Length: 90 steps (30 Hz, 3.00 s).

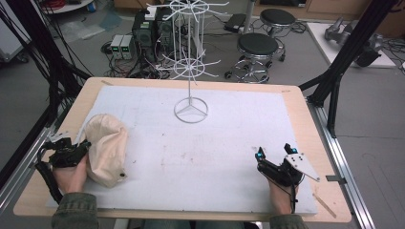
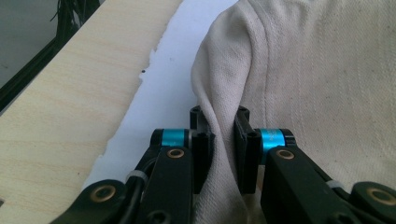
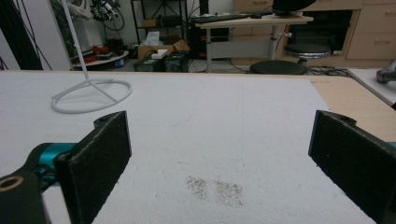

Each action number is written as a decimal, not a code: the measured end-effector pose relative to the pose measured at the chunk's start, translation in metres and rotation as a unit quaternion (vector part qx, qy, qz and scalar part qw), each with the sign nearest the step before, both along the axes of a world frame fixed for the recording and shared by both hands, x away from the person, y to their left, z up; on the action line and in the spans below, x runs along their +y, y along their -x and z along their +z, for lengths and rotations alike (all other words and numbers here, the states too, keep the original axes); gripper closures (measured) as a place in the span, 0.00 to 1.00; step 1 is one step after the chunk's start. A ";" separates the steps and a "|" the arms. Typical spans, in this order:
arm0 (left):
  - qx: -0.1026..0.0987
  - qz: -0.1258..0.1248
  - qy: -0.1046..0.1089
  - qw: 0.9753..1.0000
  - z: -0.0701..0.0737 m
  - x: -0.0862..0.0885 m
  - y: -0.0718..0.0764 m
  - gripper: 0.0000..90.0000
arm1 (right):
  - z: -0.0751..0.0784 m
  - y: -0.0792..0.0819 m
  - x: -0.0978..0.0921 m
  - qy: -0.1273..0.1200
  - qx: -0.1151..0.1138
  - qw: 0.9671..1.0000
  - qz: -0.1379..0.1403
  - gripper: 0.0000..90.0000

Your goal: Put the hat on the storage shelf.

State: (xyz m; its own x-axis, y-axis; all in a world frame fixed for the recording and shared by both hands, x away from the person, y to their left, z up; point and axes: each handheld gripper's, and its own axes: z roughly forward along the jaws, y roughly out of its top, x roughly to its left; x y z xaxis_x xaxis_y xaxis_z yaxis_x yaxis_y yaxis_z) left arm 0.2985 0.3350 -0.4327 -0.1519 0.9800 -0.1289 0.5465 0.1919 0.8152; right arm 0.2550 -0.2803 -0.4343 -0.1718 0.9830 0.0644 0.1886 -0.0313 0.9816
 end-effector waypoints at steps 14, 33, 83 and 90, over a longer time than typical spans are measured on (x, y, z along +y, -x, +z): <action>-0.055 -0.030 0.012 0.998 0.011 -0.007 0.005 0.89 | 0.000 0.000 -0.001 0.003 -0.004 1.000 0.000 0.05; -0.208 -0.142 0.107 0.962 0.063 -0.027 0.019 0.89 | 0.000 0.000 -0.001 0.002 -0.004 1.000 0.003 0.05; -0.386 -0.329 0.079 0.858 0.261 -0.098 -0.022 0.89 | 0.001 -0.001 0.000 0.004 -0.008 1.000 0.011 0.05; -0.391 -0.346 0.072 0.850 0.282 -0.111 -0.031 0.89 | 0.000 -0.001 0.001 0.006 -0.009 1.000 0.015 0.05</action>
State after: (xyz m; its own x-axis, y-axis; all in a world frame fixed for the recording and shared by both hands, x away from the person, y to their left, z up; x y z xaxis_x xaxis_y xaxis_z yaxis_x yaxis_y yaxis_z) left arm 0.3294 0.2243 -0.1511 0.6413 0.7655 -0.0514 -0.1284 0.1732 0.9765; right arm 0.2561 -0.2788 -0.4338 -0.2024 0.9781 0.0487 0.1719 -0.0135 0.9850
